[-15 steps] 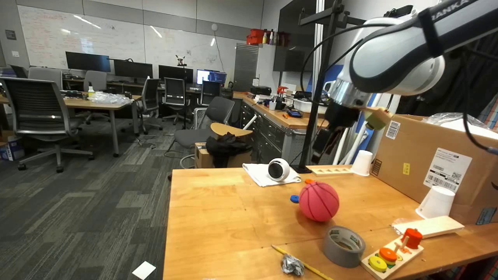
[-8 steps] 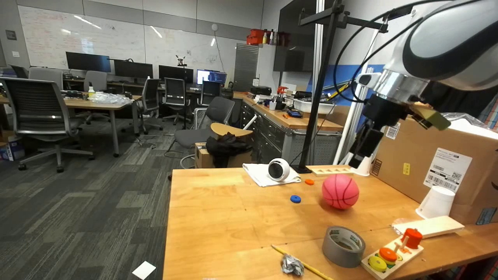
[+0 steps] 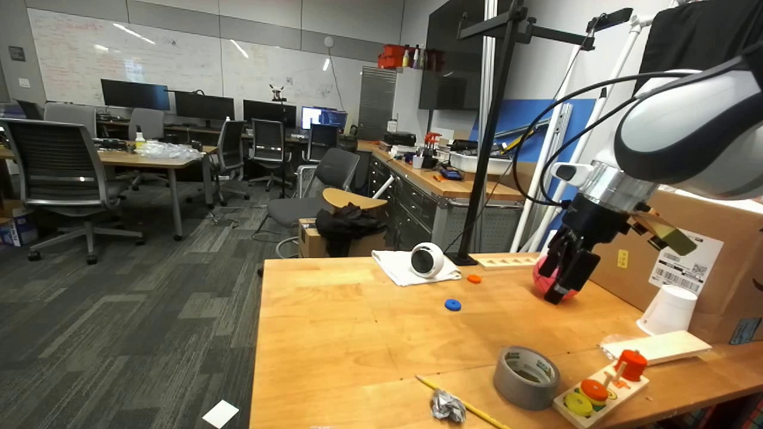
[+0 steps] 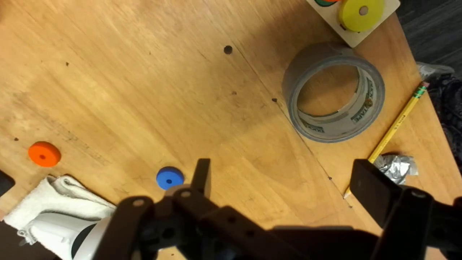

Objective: Move the basketball to the right

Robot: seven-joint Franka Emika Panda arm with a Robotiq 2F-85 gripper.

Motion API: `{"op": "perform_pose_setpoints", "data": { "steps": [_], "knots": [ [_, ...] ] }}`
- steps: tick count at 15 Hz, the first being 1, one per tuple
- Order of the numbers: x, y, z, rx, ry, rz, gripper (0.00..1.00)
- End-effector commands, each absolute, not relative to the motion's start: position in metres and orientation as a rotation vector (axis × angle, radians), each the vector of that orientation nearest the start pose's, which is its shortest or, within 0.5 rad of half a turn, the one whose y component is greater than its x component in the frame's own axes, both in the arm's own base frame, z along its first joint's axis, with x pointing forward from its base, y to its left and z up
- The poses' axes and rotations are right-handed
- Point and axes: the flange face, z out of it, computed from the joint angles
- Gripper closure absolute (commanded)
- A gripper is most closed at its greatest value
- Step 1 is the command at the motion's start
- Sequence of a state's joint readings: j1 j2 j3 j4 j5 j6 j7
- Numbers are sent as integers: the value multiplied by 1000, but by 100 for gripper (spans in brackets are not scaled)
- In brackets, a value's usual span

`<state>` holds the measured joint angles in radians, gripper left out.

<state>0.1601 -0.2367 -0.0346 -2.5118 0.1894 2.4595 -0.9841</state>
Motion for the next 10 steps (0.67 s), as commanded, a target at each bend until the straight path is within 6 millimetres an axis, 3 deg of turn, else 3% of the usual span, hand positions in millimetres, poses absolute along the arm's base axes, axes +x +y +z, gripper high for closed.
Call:
{"op": "perform_pose_setpoints", "data": {
  "steps": [1, 6, 10],
  "knots": [
    [477, 45, 360, -2733, -1403, -327, 0],
    [492, 19, 321, -2768, -1299, -224, 0],
    [501, -3, 303, -2793, -1218, -167, 0]
  ]
}}
